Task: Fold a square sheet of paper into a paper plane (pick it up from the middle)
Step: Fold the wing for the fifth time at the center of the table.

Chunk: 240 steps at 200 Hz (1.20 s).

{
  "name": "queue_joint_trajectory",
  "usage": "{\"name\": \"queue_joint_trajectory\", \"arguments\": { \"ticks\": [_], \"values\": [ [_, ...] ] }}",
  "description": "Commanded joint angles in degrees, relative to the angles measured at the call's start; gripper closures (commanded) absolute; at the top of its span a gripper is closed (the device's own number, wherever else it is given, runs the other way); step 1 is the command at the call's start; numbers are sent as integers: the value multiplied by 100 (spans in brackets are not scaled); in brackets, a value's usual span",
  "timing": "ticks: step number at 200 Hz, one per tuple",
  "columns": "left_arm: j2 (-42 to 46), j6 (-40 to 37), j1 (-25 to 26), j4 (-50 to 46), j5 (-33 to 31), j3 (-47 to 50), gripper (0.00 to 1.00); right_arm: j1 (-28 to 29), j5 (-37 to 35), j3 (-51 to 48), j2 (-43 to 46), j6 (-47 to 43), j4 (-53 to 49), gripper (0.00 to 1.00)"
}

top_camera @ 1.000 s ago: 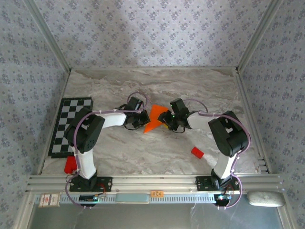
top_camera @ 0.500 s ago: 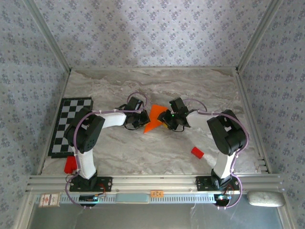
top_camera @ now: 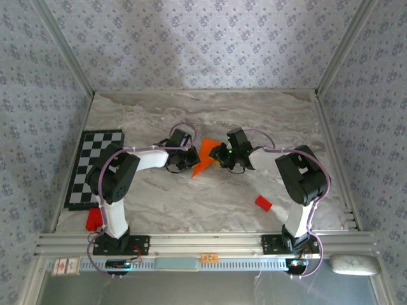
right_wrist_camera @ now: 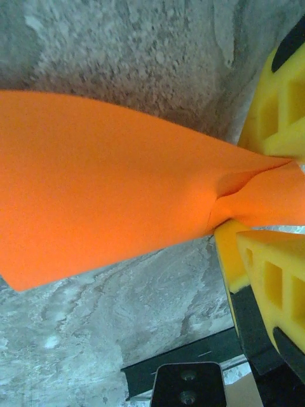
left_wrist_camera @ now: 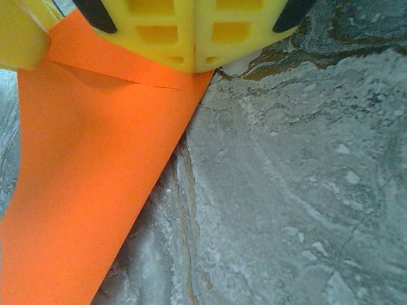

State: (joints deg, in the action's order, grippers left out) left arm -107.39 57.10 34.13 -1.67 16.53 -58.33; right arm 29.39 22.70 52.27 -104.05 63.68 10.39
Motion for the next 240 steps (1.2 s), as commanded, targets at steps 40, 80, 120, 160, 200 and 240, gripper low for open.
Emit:
{"name": "queue_joint_trajectory", "arguments": {
  "ticks": [40,80,120,160,200,240],
  "values": [
    [-24,-15,-4,-578,-38,182,99,-152,136,-103,-80,-5,401,79],
    [174,-202,-29,-619,-140,135,96,-158,90,-123,11,-86,342,96],
    [750,-786,-15,-482,-336,64,75,-150,-253,-282,431,-293,200,100],
    [1273,-1545,72,39,-462,374,48,-129,-755,-539,955,-389,-122,100],
    [1510,-2826,492,918,-608,854,25,-65,-1259,-647,1354,-266,-723,100],
    [1564,-3913,841,1578,-795,1228,13,-13,-1459,-639,1454,143,-1164,100]
  ]
}}
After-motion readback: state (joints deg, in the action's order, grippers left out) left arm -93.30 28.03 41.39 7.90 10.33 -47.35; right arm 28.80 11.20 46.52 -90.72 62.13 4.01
